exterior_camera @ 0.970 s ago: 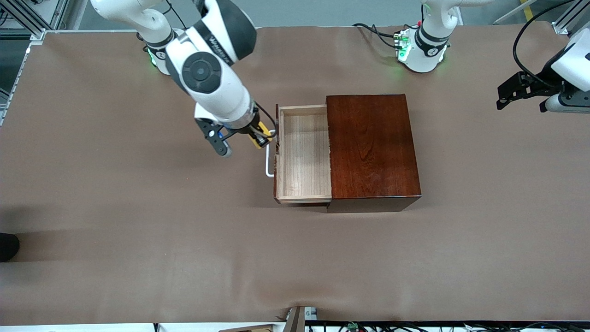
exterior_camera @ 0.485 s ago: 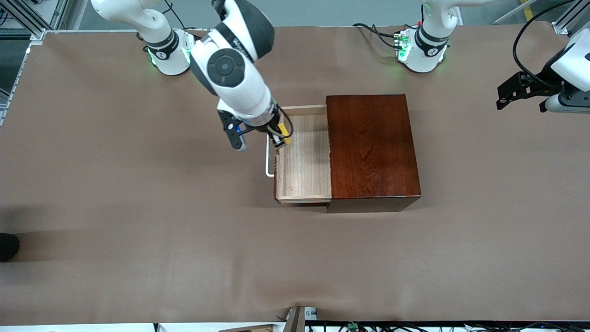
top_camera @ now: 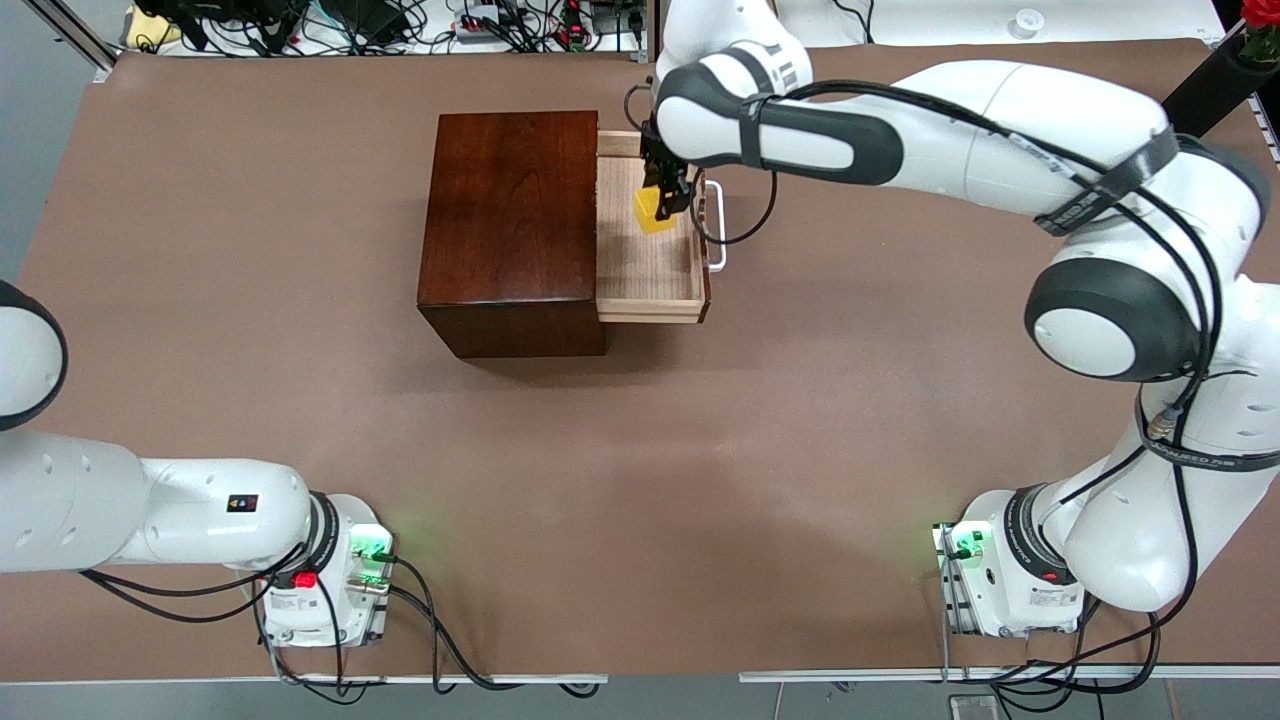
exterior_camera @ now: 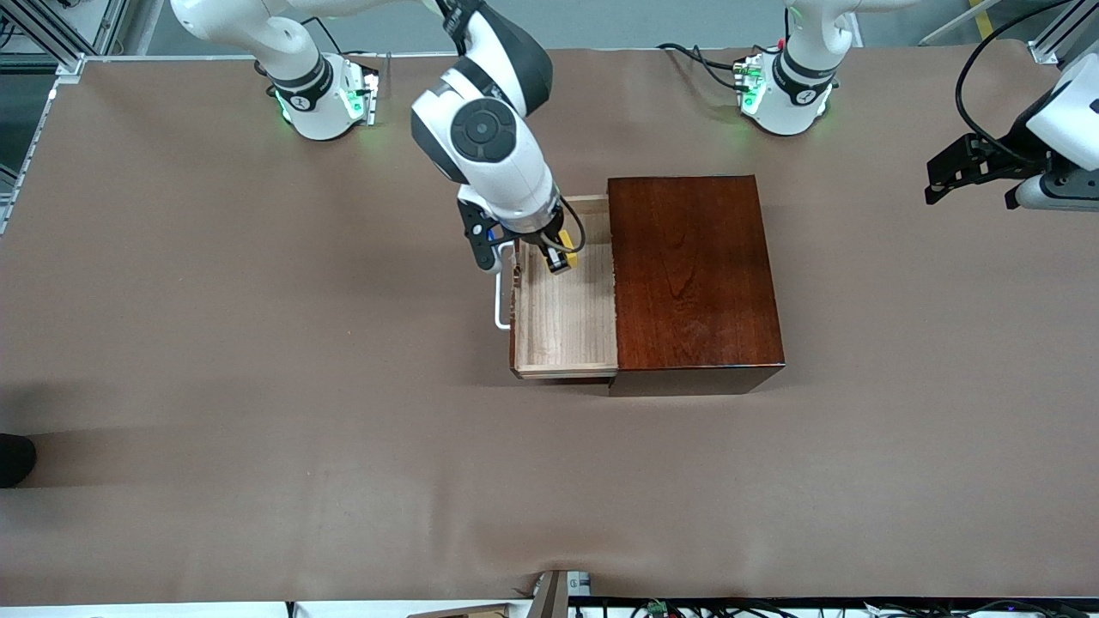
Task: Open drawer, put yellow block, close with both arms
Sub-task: 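Carry the yellow cube with the right gripper over the open drawer, then lower the cube into the drawer and open the right gripper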
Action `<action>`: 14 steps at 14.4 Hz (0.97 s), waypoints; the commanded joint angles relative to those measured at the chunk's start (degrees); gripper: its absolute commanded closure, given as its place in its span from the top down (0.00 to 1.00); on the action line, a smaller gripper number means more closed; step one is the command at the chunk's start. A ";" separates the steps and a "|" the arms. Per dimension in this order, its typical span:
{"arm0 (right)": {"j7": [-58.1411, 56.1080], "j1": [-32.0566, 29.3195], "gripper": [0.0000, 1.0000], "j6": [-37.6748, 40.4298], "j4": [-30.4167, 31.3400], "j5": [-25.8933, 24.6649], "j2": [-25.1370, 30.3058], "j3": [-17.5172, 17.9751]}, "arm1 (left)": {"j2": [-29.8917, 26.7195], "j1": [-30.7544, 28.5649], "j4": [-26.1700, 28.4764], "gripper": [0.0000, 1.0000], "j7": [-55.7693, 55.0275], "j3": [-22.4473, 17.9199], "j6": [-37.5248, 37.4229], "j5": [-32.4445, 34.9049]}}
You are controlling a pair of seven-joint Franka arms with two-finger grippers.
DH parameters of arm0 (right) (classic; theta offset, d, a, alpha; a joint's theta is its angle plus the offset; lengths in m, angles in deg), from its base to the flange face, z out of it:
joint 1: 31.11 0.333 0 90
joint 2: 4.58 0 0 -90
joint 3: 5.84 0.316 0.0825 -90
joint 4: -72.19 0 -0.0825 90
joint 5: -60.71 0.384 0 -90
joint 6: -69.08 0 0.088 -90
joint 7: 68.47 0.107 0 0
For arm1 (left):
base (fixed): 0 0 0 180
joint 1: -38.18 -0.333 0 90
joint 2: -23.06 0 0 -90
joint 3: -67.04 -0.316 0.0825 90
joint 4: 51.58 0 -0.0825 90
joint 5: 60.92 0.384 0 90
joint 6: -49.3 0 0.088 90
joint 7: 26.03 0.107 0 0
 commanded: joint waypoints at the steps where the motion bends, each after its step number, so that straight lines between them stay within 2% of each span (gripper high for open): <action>1: 2.47 0.86 0.00 -0.75 -1.19 0.02 -2.19 -0.89 | -0.61 -0.89 0.27 1.00 1.20 0.51 -0.46 -0.72; 11: 6.34 -0.10 0.00 -2.77 -0.76 -1.30 -4.83 -1.33 | -0.26 -0.71 0.18 1.00 0.06 0.60 -0.46 -0.72; 14: 8.54 -0.11 0.38 -2.69 0.03 -1.39 -5.27 -1.33 | 0.35 -0.54 -0.08 1.00 0.15 0.60 -0.46 -0.90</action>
